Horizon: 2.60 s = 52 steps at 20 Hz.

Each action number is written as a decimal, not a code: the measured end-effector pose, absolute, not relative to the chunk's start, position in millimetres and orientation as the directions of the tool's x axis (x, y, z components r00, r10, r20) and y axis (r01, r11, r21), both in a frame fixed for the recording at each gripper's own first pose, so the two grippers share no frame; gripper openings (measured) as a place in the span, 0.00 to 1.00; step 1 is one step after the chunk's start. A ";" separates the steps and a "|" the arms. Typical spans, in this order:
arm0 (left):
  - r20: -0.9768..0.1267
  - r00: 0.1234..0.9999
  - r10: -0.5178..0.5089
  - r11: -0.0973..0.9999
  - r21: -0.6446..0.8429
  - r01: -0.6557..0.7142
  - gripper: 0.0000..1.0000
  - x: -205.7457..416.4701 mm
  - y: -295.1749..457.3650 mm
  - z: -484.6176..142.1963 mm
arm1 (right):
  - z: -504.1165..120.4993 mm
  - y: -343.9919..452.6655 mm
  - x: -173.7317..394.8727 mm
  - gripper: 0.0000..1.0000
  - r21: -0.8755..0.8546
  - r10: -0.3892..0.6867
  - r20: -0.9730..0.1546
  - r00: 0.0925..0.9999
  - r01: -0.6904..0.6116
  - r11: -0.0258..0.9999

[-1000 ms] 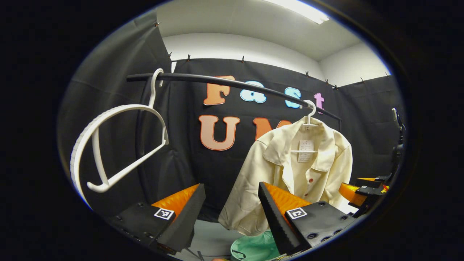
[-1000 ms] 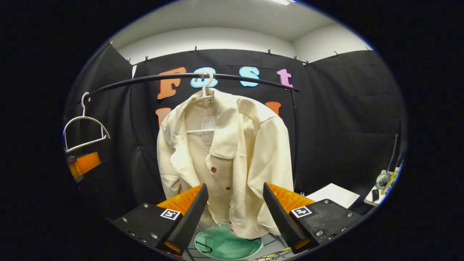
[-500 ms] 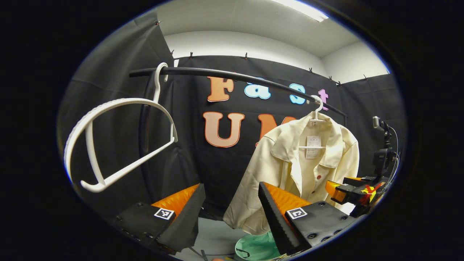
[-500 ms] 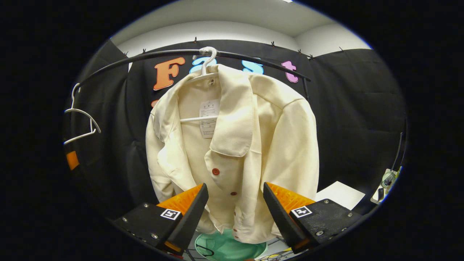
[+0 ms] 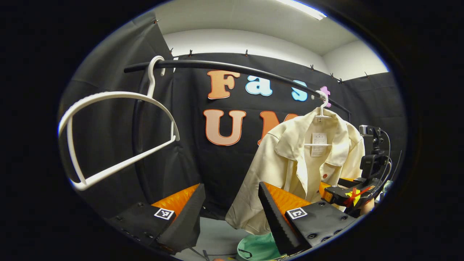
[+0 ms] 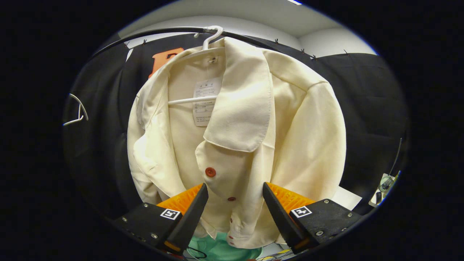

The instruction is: Grasp the clothes on the hanger with both hands and then place them into the laundry hamper below.

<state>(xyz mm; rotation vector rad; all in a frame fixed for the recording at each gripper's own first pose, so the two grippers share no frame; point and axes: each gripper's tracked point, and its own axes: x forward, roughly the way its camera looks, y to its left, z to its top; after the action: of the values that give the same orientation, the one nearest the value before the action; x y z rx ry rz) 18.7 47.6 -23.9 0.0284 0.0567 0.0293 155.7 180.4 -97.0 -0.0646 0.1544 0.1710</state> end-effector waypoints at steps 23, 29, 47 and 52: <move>-0.107 0.994 -0.031 1.000 0.003 0.031 1.00 51.3 9.0 -40.1 | -89.8 155.3 185.9 0.05 0.033 0.195 -0.190 0.962 -0.192 0.981; -0.134 0.986 -0.099 0.995 -0.021 0.097 0.97 53.6 -38.2 -48.6 | -79.2 130.2 163.5 0.00 0.062 0.209 -0.201 0.957 -0.201 0.978; -0.174 0.973 -0.154 0.988 -0.053 0.147 0.98 152.6 -136.7 -80.3 | -42.1 86.8 114.7 0.00 0.052 0.299 -0.201 0.933 -0.294 0.954; -0.224 0.962 -0.159 0.987 -0.039 0.154 0.98 180.6 -139.9 -99.3 | -32.1 82.5 109.6 0.00 0.049 0.301 -0.189 0.935 -0.297 0.953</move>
<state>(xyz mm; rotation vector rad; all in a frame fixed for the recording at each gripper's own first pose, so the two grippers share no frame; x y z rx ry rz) 180.6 -139.9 -99.3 -0.0218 0.2286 -0.1581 109.6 82.5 -32.1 0.0198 0.1959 0.3060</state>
